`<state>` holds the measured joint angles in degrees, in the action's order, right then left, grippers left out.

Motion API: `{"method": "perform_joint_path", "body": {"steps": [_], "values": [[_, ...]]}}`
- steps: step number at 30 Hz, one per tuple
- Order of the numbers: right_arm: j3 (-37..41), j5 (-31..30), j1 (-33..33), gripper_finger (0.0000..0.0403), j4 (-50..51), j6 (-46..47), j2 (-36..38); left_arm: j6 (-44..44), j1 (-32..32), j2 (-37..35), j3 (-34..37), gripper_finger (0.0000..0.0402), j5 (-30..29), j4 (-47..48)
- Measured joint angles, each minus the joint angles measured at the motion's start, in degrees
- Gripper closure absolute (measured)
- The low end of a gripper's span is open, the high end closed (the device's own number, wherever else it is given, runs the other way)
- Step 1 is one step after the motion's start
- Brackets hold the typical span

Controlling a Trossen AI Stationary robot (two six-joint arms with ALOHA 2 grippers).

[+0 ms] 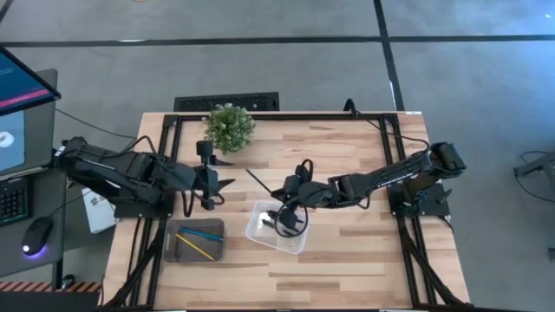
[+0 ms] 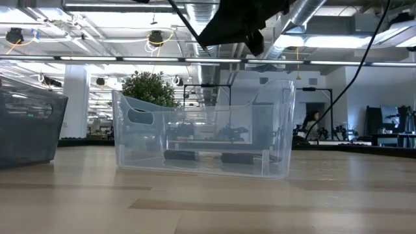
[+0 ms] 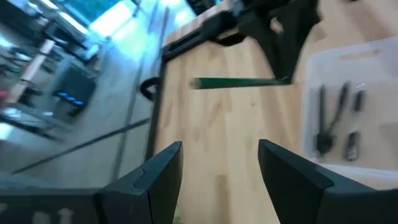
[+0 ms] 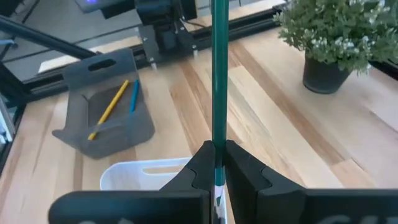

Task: Sort pens & pencils
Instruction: Put the green pencil into the black bin

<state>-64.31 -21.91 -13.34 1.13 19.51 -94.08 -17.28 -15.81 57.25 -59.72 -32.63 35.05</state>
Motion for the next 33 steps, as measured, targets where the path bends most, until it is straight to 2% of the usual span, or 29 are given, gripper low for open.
{"method": "perform_joint_path", "body": {"steps": [10, 14, 16, 28, 33], "values": [[0.0, -0.5, 0.0, 0.0354, -8.2, -4.3, 0.0, 16.8, 2.3, 0.0, 0.0, 0.02, 7.9, -6.1], [0.0, -0.5, 0.0, 0.0354, -12.3, -7.7, 0.0, 17.6, 3.2, 0.0, 0.0, 0.02, 17.7, -11.8], [0.0, -0.5, 0.0, 0.0354, -14.1, -8.8, 0.0, 17.9, 3.2, 0.0, 0.0, 0.02, 20.4, -15.1], [0.0, -0.1, -0.6, 0.0354, -17.1, -10.9, 0.0, 16.3, 6.8, 1.9, 0.0, 0.02, 18.4, -17.2], [0.0, 0.0, -0.8, 0.0354, -16.9, -11.0, 0.0, 14.5, 8.0, 5.0, 0.0, 0.02, 22.6, -20.8]]}}
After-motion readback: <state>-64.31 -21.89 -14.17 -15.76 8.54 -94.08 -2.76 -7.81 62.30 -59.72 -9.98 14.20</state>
